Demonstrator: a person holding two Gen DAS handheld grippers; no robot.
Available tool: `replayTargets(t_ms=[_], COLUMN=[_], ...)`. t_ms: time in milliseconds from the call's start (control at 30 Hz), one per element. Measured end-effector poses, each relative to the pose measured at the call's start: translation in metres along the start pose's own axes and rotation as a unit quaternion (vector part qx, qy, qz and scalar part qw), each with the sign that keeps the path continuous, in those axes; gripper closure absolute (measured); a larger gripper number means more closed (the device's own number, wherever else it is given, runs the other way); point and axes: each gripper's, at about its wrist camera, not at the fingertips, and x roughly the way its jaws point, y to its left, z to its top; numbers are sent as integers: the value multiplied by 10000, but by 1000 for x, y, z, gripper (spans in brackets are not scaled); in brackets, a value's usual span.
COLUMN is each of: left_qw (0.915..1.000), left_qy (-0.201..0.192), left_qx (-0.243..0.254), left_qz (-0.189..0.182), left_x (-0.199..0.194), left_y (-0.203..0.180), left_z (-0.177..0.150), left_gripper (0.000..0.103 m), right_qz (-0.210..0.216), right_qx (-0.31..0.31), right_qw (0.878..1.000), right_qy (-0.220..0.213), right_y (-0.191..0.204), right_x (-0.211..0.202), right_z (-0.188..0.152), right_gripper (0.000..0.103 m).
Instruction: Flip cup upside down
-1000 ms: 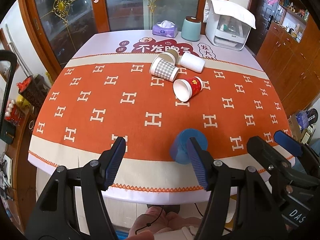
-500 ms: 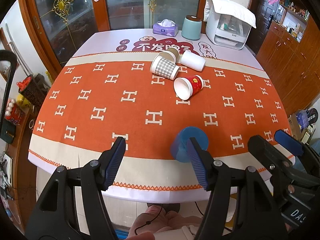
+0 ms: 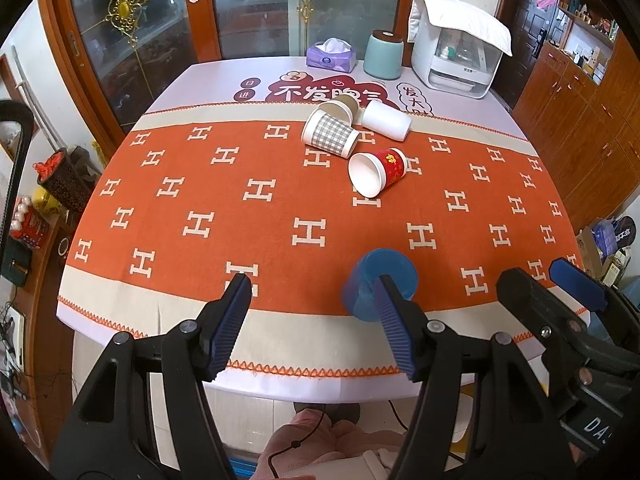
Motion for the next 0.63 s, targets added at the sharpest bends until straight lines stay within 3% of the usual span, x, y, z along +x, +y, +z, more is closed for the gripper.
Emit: replayTargets(t_ms=[633], left_qw=[10000], left_qy=[7], left_qx=[-5], left_qz=[2], left_x=[-2], left_y=[6], left_z=[-2], left_gripper=[42], right_qz=[7], right_qx=[1], right_qw=[10000], right_qy=[13], right_y=[1], right_x=[1], right_z=[-1], right_gripper=[21])
